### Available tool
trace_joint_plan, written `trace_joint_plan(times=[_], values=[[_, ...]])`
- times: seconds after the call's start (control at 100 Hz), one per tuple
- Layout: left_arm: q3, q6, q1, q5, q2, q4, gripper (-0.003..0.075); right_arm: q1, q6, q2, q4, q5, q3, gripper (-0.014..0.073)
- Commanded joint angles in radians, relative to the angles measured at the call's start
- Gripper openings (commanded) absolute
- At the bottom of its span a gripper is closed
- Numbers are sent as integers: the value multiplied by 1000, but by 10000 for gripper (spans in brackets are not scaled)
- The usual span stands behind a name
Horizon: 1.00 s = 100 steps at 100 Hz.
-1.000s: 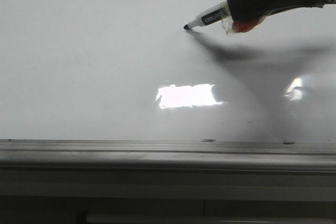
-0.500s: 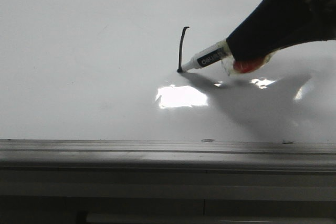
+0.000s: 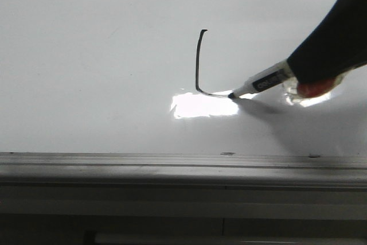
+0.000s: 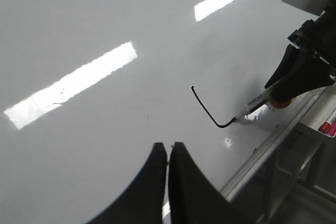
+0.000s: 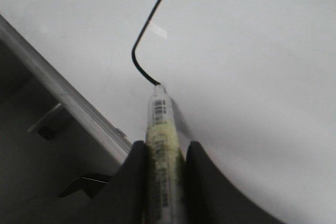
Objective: Write number 0 on whiteboard
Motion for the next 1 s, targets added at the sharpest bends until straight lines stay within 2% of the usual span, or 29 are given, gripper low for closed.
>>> trace_joint_plan(times=[0.0, 0.14, 0.27, 0.74, 0.99], values=[[-24, -11, -5, -75, 7, 12, -20, -11, 126, -30, -191, -1, -19, -46], [-24, -11, -5, -75, 7, 12, -20, -11, 239, -75, -305, 6, -19, -46], [-24, -11, -5, -75, 7, 12, -20, -11, 257, -79, -347, 11, -49, -46], [-24, -11, -5, -75, 7, 12, -20, -6, 260, 86, -362, -14, -213, -47], [-24, -11, -5, -75, 7, 12, -20, 44, 260, 138, -362, -51, -238, -47]])
